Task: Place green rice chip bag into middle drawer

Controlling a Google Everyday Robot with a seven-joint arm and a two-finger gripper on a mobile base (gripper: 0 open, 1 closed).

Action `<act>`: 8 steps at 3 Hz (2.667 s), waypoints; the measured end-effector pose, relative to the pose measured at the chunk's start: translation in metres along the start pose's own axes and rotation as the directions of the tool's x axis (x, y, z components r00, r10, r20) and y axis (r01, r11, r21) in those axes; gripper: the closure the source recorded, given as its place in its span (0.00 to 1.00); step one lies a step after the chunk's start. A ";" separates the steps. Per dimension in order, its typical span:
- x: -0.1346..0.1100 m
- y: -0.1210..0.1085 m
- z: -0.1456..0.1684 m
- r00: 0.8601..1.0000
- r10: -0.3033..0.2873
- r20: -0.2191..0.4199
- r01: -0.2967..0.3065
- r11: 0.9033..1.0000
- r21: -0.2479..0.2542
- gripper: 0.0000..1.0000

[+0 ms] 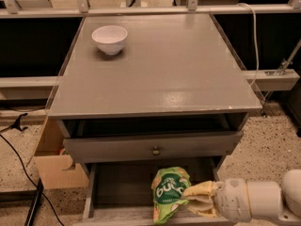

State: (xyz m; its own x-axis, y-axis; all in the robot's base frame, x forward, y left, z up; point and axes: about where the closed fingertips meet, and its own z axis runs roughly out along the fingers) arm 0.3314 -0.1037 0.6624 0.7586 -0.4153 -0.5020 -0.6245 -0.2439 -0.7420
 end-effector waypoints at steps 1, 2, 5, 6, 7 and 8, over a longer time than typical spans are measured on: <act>0.013 0.005 0.018 0.999 -0.026 0.030 0.025 0.999 0.029 1.00; 0.027 0.010 0.039 0.997 -0.043 0.067 0.039 0.998 0.059 1.00; 0.047 0.041 0.048 0.997 -0.044 0.064 0.040 0.998 0.058 1.00; 0.066 0.045 0.064 0.994 -0.068 0.086 0.061 0.995 0.080 1.00; 0.084 0.044 0.085 0.988 -0.114 0.105 0.103 0.989 0.104 1.00; 0.097 0.040 0.113 0.970 -0.220 0.107 0.212 0.974 0.085 1.00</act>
Offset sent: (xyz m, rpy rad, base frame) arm 0.0371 0.0291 -0.0604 0.1196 -0.0718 0.0549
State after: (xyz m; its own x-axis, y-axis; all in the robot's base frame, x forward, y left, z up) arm 0.4010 -0.0551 0.5338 0.8928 -0.2557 -0.3709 -0.4318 -0.2509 -0.8664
